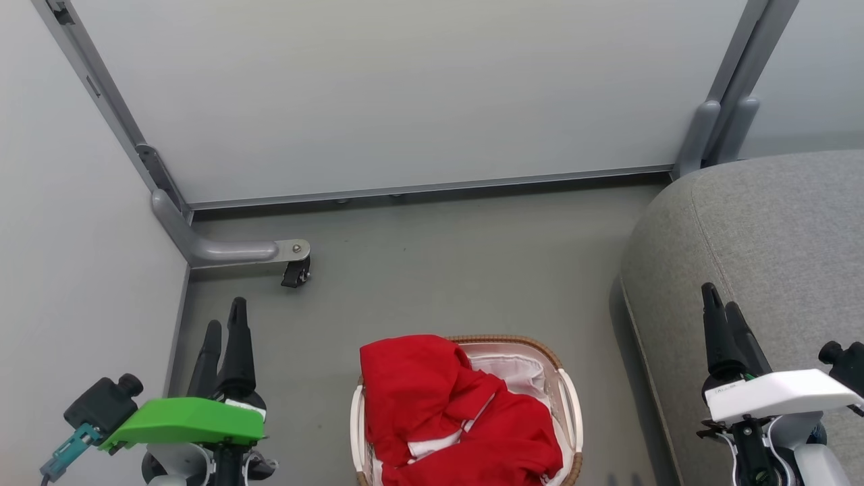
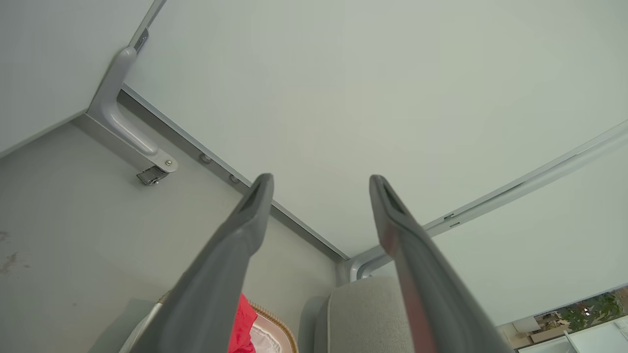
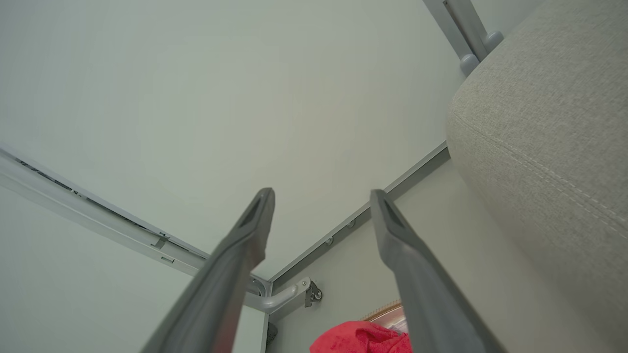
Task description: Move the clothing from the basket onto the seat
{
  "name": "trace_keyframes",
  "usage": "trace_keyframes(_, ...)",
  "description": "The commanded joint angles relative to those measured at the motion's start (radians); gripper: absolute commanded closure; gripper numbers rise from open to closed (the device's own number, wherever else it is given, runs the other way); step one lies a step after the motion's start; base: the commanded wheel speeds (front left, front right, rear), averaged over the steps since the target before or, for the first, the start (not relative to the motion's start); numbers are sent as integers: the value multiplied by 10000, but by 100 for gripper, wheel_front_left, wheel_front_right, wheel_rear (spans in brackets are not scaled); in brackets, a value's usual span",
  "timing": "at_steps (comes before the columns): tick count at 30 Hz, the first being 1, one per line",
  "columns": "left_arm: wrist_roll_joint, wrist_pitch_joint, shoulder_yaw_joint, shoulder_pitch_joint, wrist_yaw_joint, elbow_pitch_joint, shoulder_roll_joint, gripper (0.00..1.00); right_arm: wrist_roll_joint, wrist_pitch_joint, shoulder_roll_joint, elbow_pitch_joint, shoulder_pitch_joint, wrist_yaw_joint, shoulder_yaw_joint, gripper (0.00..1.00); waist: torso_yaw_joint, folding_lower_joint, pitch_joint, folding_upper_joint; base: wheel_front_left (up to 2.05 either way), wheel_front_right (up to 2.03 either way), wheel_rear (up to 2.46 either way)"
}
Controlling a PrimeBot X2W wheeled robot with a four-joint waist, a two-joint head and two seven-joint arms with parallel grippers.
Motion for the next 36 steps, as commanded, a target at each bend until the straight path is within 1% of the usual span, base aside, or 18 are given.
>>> trace_keyframes(1,447,-103,-54,-182,44,-191,62,0,-451,-115,-74,-196,-78,2,19,0,3,0,2,0,0,0,0)
trace_keyframes(17,3052,-595,-422,154,176,130,79,0,-3075,-606,-99,-117,66,2,249,0,29,0,-20,0,0,0,0)
trace_keyframes(27,4046,-849,-572,283,163,437,88,0,-4222,-862,-111,-12,89,2,392,0,42,0,-45,0,0,0,0)
trace_keyframes(36,4732,-1066,-685,415,116,775,95,0,-5092,-1077,-120,96,123,3,492,0,60,0,-83,0,0,0,0)
